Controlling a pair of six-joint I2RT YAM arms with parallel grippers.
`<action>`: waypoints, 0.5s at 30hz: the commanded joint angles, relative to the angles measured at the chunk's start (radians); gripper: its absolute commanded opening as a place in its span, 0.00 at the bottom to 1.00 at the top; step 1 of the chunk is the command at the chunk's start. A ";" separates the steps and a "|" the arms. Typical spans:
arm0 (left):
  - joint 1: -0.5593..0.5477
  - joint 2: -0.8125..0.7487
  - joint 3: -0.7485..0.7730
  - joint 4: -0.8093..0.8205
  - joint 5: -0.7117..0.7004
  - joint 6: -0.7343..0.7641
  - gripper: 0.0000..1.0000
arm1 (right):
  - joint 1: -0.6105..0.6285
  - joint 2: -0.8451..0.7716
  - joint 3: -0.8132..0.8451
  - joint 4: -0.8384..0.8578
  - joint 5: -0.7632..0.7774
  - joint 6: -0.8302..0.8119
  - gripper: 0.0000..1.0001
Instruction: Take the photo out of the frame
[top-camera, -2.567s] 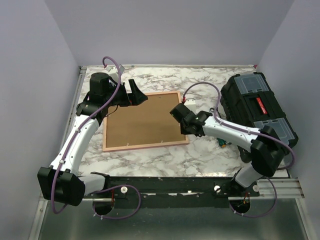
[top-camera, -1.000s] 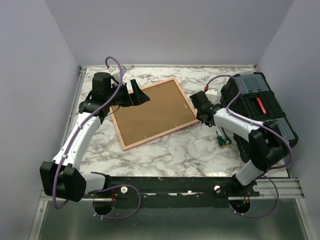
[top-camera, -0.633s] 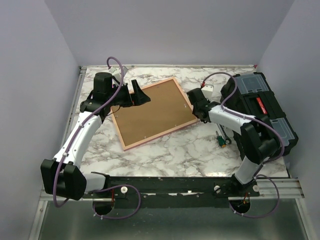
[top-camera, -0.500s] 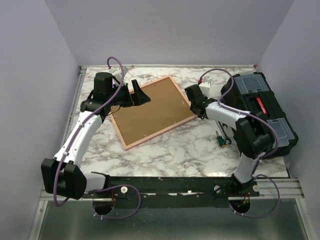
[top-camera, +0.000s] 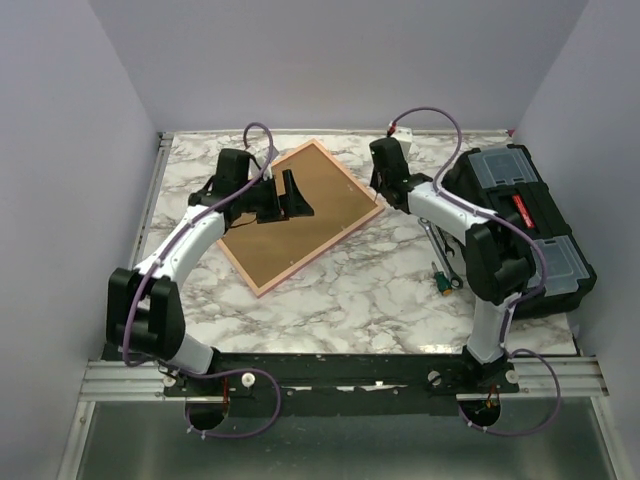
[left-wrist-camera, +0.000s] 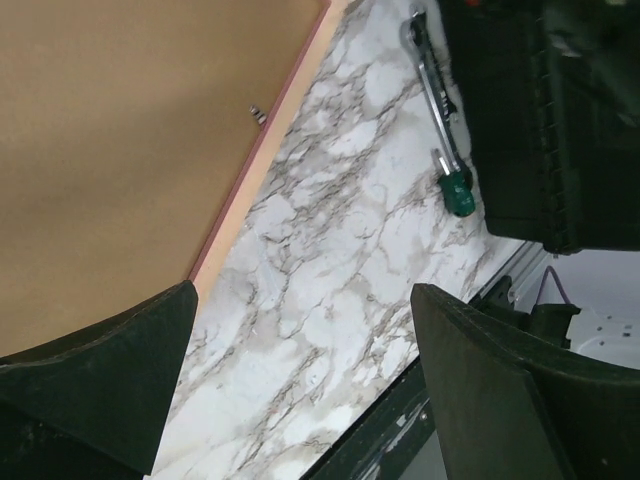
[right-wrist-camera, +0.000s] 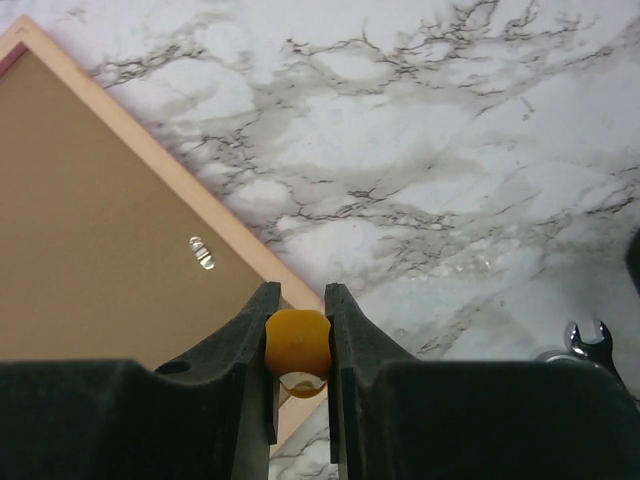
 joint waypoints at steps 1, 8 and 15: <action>-0.033 0.128 0.012 -0.027 0.027 0.003 0.90 | 0.009 -0.122 -0.091 -0.023 -0.118 0.038 0.01; -0.127 0.227 0.001 -0.051 -0.032 0.016 0.91 | 0.022 -0.308 -0.259 -0.061 -0.166 0.072 0.01; -0.146 0.224 -0.028 0.002 -0.082 -0.005 0.92 | 0.023 -0.419 -0.355 -0.038 -0.244 0.094 0.01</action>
